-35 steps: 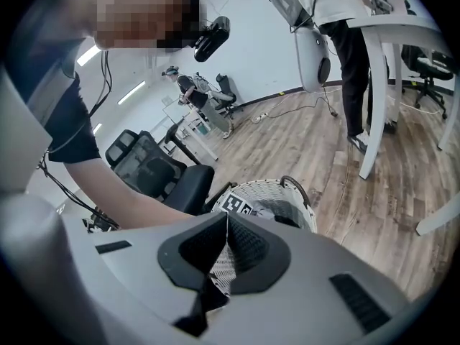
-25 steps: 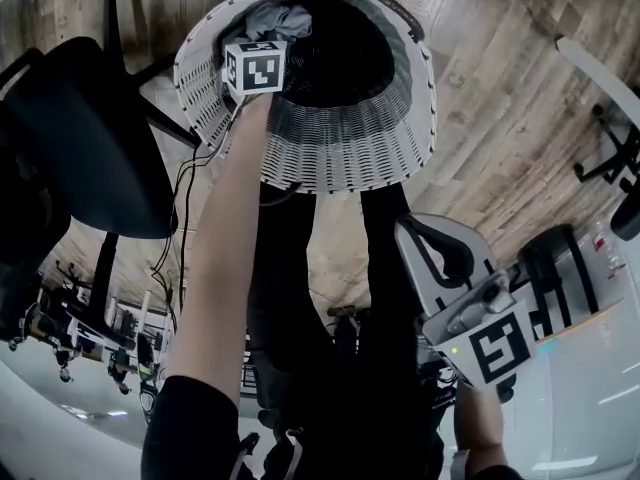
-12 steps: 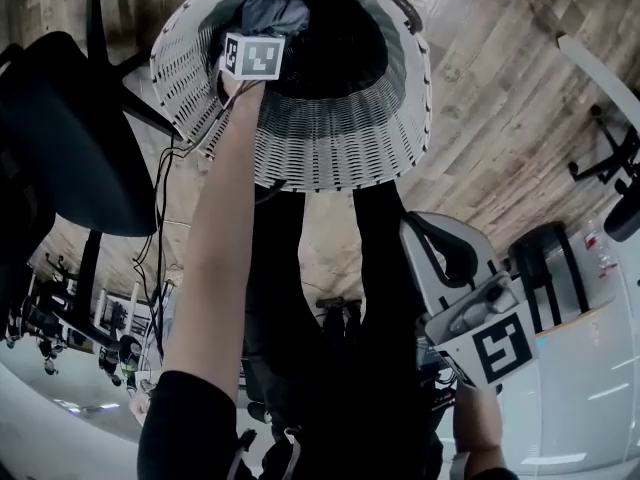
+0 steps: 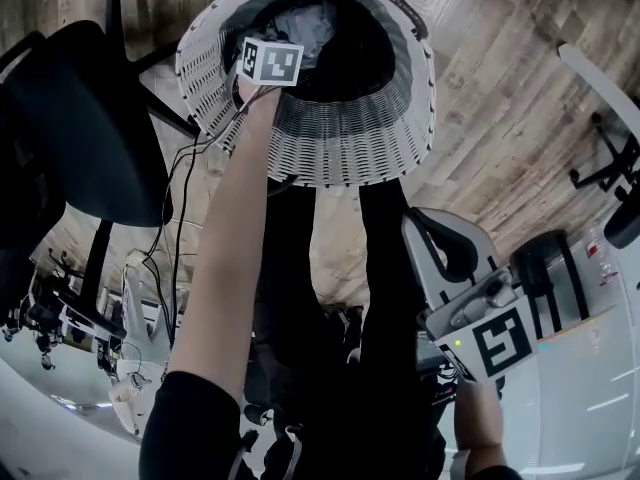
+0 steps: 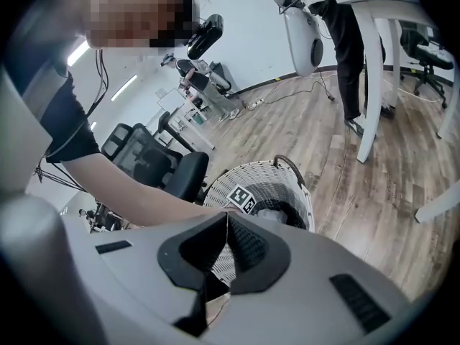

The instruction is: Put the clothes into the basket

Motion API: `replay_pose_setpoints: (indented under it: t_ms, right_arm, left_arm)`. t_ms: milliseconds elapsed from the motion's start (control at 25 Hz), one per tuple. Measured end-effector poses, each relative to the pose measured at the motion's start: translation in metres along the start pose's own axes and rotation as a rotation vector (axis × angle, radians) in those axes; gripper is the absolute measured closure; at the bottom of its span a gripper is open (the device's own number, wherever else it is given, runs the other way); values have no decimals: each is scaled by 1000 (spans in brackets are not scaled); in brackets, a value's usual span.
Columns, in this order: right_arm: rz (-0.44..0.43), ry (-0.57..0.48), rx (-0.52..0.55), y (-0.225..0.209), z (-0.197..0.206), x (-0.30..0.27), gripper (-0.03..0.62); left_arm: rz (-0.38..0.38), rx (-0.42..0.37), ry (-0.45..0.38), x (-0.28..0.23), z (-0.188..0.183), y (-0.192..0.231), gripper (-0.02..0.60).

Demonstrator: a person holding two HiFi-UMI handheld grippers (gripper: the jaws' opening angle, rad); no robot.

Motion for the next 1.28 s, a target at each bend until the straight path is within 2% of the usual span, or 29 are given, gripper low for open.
replay_pose_setpoints:
  t_ms: [320, 600, 720, 1000, 1280]
  right_arm:
    - [-1, -37, 67, 30, -22, 23, 577]
    - [19, -80, 128, 63, -41, 58, 577]
    - [28, -93, 149, 79, -45, 79, 577]
    - [78, -113, 213, 101, -42, 126, 577]
    - [55, -188, 177, 122, -38, 182, 577]
  left_arm:
    - [9, -26, -7, 54, 16, -5, 526]
    - [10, -70, -49, 121, 37, -18, 559]
    - [29, -72, -61, 151, 53, -26, 564]
    - [-7, -183, -77, 229, 72, -34, 569]
    - [-11, -245, -127, 320, 98, -40, 569]
Point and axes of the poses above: the fingertips, and each gripper's own axes: x backward along the fingers, y to its left, z out of its underside, the point moved 7 cm from there along x, backward along the fingers, and after that the axes turned 13 degrees about y, right-handed, at the moved point
